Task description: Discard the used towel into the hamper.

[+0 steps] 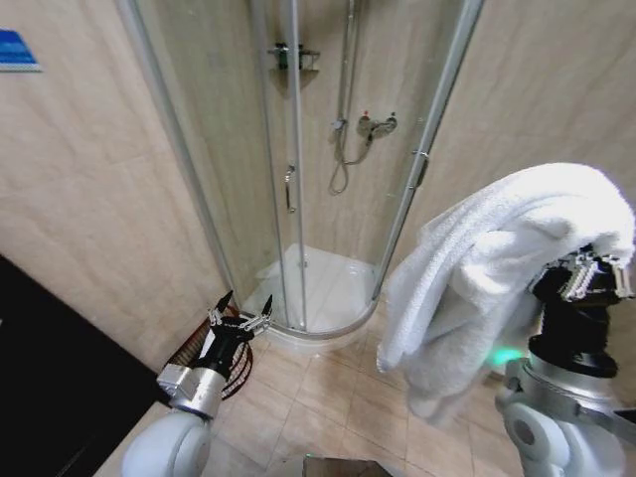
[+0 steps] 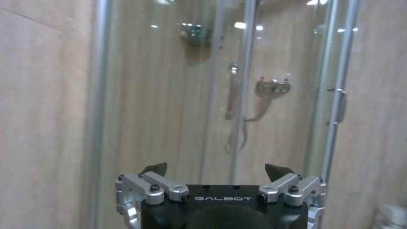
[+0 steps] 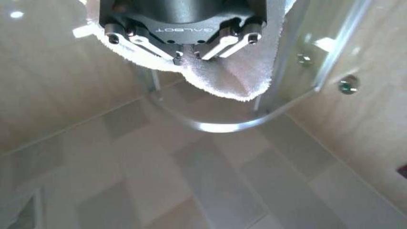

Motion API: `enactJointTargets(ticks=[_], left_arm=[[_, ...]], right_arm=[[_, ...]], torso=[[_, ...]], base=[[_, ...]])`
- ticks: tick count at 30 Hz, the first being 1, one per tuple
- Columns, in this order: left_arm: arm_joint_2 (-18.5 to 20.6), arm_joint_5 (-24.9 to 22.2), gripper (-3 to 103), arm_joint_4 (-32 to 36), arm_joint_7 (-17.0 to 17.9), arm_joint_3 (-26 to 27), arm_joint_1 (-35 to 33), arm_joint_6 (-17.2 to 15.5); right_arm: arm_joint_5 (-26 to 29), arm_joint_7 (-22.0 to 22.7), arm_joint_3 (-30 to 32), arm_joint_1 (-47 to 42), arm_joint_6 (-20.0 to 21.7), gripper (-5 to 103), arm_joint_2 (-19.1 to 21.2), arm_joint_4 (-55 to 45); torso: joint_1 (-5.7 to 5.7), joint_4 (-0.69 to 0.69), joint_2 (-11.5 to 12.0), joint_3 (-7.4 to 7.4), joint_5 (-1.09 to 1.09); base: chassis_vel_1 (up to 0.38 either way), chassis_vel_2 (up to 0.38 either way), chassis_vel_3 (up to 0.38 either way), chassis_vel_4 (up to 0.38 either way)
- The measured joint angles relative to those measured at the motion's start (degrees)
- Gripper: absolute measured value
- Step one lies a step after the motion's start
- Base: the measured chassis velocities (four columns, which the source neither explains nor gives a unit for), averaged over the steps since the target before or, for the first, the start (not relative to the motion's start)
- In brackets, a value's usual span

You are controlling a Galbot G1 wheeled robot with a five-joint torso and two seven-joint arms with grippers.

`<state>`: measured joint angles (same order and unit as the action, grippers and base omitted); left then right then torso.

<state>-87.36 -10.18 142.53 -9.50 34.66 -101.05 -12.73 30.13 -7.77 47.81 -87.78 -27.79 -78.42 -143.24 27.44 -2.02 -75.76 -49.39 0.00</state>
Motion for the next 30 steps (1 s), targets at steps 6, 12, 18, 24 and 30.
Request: enactJointTargets(ticks=[6, 12, 18, 24, 30], left_arm=[[0.0, 0.0, 100, 0.0, 0.0, 0.0, 0.0, 0.0], [0.0, 0.0, 100, 0.0, 0.0, 0.0, 0.0, 0.0], [0.0, 0.0, 100, 0.0, 0.0, 0.0, 0.0, 0.0], [0.0, 0.0, 100, 0.0, 0.0, 0.0, 0.0, 0.0], [0.0, 0.0, 100, 0.0, 0.0, 0.0, 0.0, 0.0]], right_arm=[[-1.0, -0.2, -2.1, 1.0, 0.7, 3, 0.9, 0.0], [-0.6, -0.2, -2.3, 1.6, 1.2, 3, 1.6, 0.0], [-0.2, 0.2, -2.4, 1.8, 1.2, 3, 2.3, 0.0], [-1.0, 1.1, -3.9, 1.9, 1.3, 3, 2.5, 0.0], [-1.5, 0.8, -4.3, 1.3, 0.2, 3, 2.6, 0.0]], torso=[[-0.58, -0.01, 1.3, 0.68, 0.00], [-0.96, 0.01, 2.1, 1.16, 0.00], [-1.41, 0.00, 3.0, 1.63, -0.01], [-1.85, 0.00, 4.0, 2.20, 0.00], [-2.09, 0.01, 4.6, 2.52, 0.00]], base=[[0.112, 0.103, 0.109, 0.102], [0.127, 0.126, 0.128, 0.125], [0.127, 0.131, 0.138, 0.113], [0.118, 0.124, 0.132, 0.134], [0.124, 0.139, 0.121, 0.124]])
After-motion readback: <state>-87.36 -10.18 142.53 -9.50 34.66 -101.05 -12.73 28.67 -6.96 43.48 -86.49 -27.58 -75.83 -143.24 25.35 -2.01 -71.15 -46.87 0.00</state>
